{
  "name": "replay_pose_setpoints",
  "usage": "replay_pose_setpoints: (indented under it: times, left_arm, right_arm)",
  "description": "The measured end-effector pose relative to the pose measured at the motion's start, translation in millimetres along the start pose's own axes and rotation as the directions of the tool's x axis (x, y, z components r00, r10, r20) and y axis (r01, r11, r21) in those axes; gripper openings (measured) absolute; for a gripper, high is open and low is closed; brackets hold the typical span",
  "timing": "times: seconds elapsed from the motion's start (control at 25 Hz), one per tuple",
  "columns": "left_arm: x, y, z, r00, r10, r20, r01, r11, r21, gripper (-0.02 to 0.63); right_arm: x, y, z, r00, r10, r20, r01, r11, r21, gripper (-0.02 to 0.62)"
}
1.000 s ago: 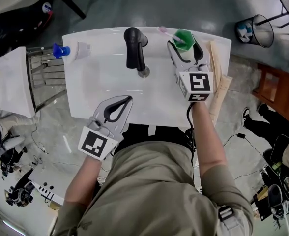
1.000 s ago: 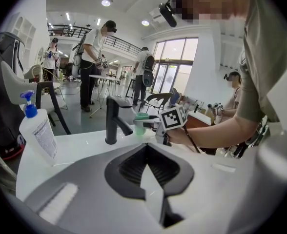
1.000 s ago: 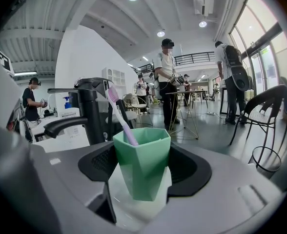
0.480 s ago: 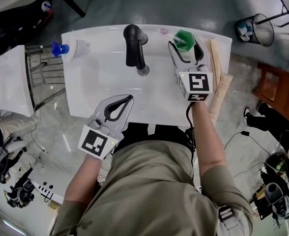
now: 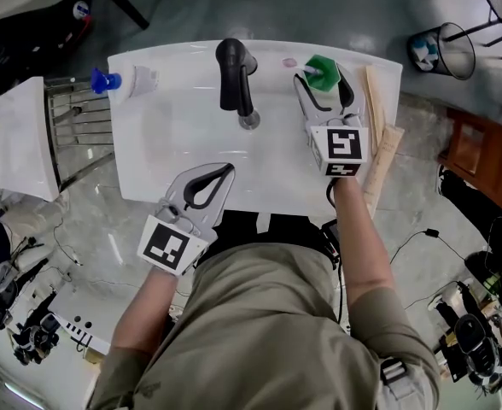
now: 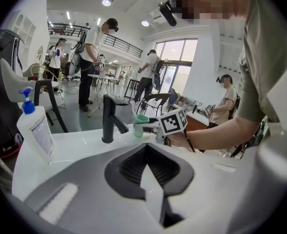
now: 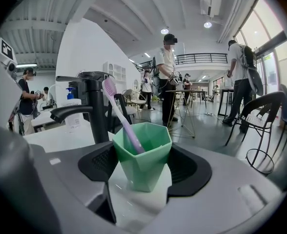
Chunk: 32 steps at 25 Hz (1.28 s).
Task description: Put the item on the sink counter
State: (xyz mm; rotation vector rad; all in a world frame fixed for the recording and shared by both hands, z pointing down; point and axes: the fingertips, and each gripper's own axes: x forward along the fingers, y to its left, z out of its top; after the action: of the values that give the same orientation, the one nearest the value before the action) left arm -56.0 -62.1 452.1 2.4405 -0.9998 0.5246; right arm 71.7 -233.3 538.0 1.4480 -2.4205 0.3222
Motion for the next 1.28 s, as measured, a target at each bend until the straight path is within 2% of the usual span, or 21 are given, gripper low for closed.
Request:
replay_pose_setpoints:
  times: [0.8, 1.28]
  left_arm:
    - [-7, -3, -1, 1.0, 0.002, 0.001, -0.002, 1.0, -0.004, 0.005]
    - [-10, -8, 3, 1.0, -0.007, 0.016, 0.007, 1.0, 0.01, 0.006]
  right_arm:
    - [-3, 6, -3, 1.0, 0.022, -0.008, -0.022, 0.999, 0.026, 0.321]
    - [-13, 3, 4, 1.0, 0.002, 0.004, -0.002, 1.0, 0.025, 0.322]
